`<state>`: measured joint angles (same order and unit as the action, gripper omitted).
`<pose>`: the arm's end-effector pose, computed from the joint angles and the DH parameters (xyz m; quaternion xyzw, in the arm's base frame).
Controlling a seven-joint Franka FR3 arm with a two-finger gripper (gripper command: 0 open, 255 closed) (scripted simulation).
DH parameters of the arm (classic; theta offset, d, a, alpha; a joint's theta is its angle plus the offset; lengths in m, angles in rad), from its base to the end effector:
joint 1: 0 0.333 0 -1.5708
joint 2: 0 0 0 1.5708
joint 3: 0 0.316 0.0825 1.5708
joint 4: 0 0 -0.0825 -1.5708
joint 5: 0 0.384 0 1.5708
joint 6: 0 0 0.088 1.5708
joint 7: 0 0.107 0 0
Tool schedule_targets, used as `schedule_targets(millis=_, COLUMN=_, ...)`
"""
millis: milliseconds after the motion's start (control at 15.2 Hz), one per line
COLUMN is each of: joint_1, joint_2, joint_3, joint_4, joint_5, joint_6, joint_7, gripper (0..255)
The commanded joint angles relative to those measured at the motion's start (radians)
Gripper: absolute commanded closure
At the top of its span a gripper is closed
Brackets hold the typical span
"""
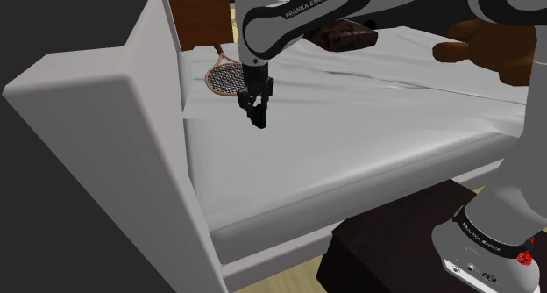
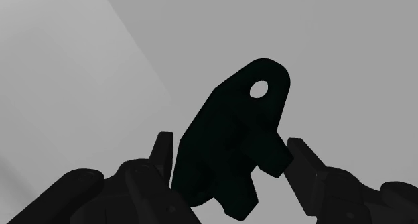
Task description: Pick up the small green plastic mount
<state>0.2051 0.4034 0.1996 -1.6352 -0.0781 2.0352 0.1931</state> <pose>0.6207 0.2450 0.3889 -0.9933 -0.1151 -0.0013 0.0046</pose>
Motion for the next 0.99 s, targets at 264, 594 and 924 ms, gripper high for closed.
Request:
schedule_targets(millis=264, joint_1=0.0, joint_2=-0.02, joint_3=0.003, joint_4=0.049, joint_5=0.006, joint_6=-0.068, joint_7=-0.004, gripper=255)
schedule_targets(millis=594, joint_1=0.0, joint_2=-0.034, joint_3=0.004, joint_4=0.096, joint_5=0.009, joint_6=-0.129, joint_7=-0.006, gripper=255)
schedule_targets(millis=924, joint_1=0.001, joint_2=-0.04, joint_3=0.005, joint_4=0.13, joint_5=0.011, joint_6=-0.169, joint_7=-0.007, gripper=255)
